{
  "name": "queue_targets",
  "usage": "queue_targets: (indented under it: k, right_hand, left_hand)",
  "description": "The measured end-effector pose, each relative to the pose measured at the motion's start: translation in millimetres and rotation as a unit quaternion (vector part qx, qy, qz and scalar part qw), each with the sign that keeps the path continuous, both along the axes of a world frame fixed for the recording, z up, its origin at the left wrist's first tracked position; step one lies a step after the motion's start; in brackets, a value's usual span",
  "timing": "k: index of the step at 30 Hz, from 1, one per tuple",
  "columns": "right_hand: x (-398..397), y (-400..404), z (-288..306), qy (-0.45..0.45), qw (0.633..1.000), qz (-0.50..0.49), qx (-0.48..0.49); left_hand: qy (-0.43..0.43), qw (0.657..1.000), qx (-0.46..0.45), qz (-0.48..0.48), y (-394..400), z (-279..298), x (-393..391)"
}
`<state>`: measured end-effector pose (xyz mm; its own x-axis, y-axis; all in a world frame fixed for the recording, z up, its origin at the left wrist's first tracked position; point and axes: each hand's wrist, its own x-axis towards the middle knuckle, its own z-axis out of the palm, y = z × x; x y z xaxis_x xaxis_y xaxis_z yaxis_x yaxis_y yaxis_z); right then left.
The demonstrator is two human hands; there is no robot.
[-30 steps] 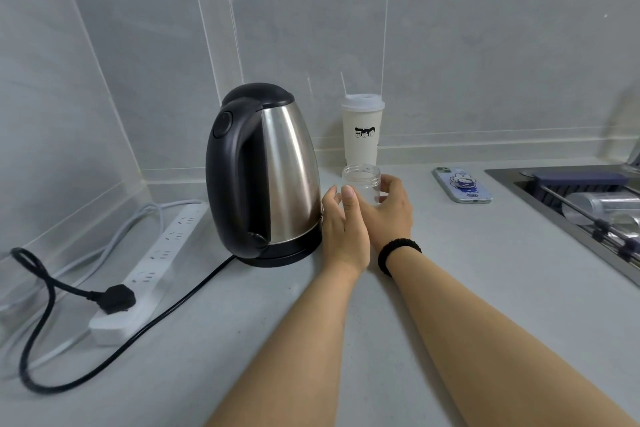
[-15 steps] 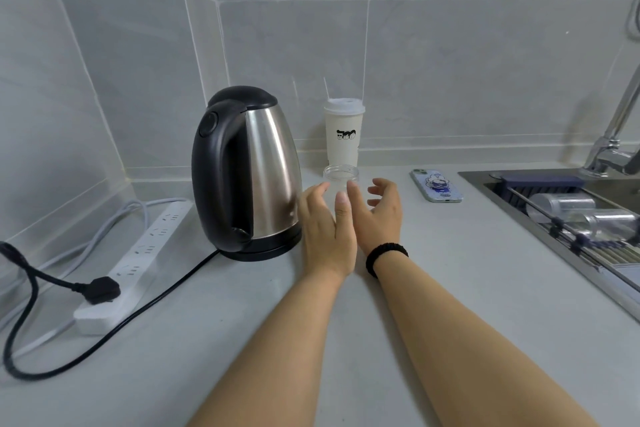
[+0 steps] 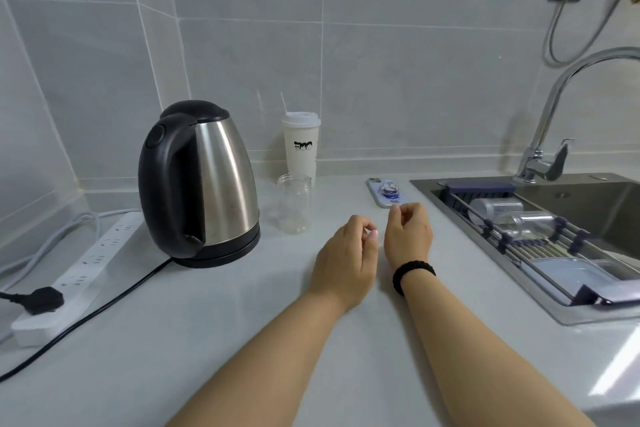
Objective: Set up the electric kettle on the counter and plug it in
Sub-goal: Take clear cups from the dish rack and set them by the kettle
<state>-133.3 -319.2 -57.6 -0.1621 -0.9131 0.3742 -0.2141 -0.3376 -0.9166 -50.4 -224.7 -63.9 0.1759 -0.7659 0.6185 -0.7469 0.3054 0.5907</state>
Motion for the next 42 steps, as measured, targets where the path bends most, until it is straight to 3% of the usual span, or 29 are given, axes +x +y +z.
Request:
queue_targets:
  k: [5, 13, 26, 36, 42]
  right_hand:
    - [-56.8, -23.4, 2.0, 0.054, 0.997, -0.049, -0.02]
    - [-123.1, -60.8, 3.6, 0.103, 0.988, -0.113, -0.018]
    - [-147.1, -116.4, 10.2, 0.178, 0.968, -0.175, 0.033]
    - [-194.3, -163.5, -1.4, 0.307, 0.911, -0.186, 0.201]
    - [-191.2, -167.6, -4.8, 0.342, 0.907, -0.137, 0.205]
  left_hand:
    - [-0.064, 0.997, 0.0, -0.045, 0.3, -0.6, -29.3]
    - [-0.032, 0.998, 0.018, -0.052, -32.6, -2.4, -69.5]
    - [0.236, 0.969, 0.049, -0.049, -98.5, 2.3, -129.1]
    - [0.315, 0.942, 0.079, -0.087, -121.3, -3.5, -128.3]
    - [0.332, 0.935, 0.087, -0.088, -119.1, -3.0, -127.2]
